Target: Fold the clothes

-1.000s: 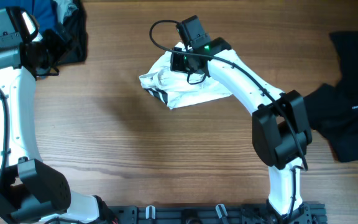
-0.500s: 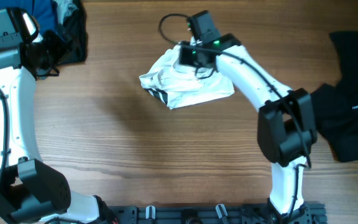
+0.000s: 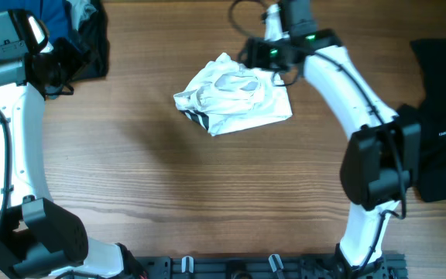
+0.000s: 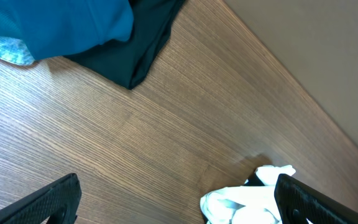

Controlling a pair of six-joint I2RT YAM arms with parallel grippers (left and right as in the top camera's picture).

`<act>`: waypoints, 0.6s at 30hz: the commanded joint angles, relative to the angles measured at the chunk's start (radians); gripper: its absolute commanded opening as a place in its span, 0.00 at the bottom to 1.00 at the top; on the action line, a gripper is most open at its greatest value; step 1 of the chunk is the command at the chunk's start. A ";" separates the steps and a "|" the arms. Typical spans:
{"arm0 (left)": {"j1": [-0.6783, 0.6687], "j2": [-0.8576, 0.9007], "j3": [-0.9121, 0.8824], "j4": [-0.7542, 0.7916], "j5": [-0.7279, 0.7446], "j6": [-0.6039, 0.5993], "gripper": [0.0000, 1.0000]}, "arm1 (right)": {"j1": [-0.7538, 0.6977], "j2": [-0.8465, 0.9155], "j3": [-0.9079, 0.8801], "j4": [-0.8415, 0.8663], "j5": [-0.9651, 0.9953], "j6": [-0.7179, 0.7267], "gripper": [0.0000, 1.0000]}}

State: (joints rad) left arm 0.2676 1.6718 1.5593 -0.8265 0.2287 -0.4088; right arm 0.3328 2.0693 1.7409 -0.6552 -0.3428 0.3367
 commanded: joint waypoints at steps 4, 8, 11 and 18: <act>-0.002 0.013 -0.002 0.003 -0.014 0.012 1.00 | 0.148 0.000 0.002 0.004 0.139 0.117 0.57; -0.002 0.013 -0.002 0.003 -0.014 0.012 1.00 | 0.182 0.024 0.002 0.038 0.154 0.169 0.50; -0.002 0.013 -0.002 -0.001 -0.014 0.013 1.00 | 0.196 0.037 0.002 0.064 0.220 0.220 0.48; -0.002 0.013 -0.002 -0.005 -0.014 0.035 1.00 | 0.195 0.037 0.002 0.025 0.261 0.221 0.46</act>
State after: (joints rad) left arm 0.2676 1.6718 1.5593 -0.8303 0.2283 -0.4011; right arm 0.5240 2.0781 1.7409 -0.6102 -0.1402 0.5323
